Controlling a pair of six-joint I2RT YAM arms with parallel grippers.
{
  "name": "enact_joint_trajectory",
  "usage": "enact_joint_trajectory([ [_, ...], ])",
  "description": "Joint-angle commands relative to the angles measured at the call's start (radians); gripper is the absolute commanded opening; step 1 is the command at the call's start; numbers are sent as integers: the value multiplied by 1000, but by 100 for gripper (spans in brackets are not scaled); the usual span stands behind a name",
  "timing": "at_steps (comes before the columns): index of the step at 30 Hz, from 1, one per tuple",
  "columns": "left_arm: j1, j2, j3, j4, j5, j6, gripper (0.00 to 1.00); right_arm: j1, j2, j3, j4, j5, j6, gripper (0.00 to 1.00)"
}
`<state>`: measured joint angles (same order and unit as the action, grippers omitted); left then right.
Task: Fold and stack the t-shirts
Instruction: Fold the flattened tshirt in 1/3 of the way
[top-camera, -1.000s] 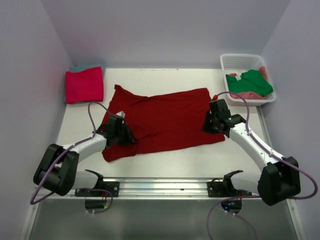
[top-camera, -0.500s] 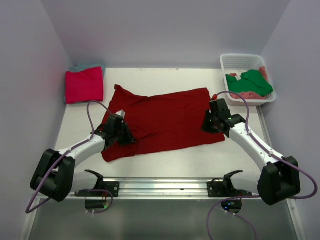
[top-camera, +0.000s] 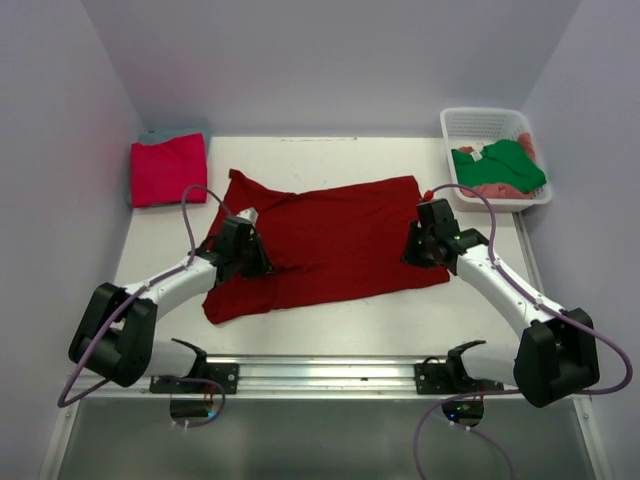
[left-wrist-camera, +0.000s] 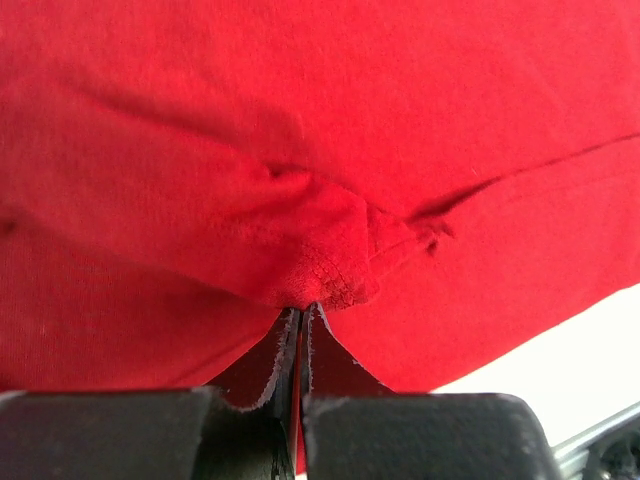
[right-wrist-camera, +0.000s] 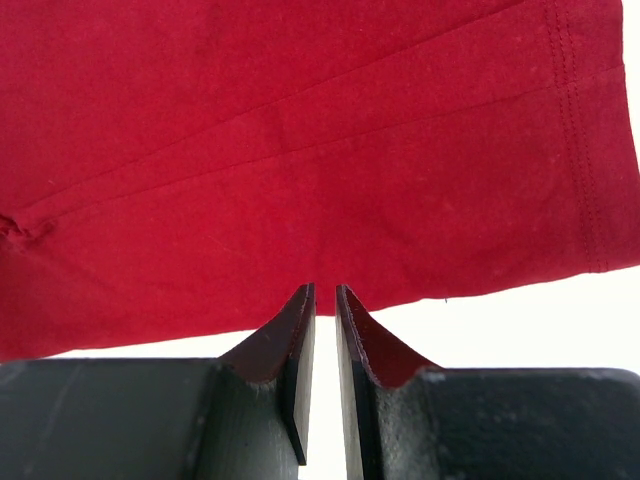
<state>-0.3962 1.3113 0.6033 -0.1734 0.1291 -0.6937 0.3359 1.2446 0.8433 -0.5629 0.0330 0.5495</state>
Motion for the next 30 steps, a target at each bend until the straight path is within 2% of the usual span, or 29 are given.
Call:
enact_joint_trajectory([
  [1, -6, 68, 81, 46, -20, 62, 0, 6, 7, -12, 26, -13, 0, 18],
  [7, -6, 175, 168, 78, 20, 97, 0, 6, 12, -18, 31, -16, -2, 18],
  [30, -6, 471, 469, -41, -31, 269, 0, 6, 64, -38, 64, -28, -11, 18],
])
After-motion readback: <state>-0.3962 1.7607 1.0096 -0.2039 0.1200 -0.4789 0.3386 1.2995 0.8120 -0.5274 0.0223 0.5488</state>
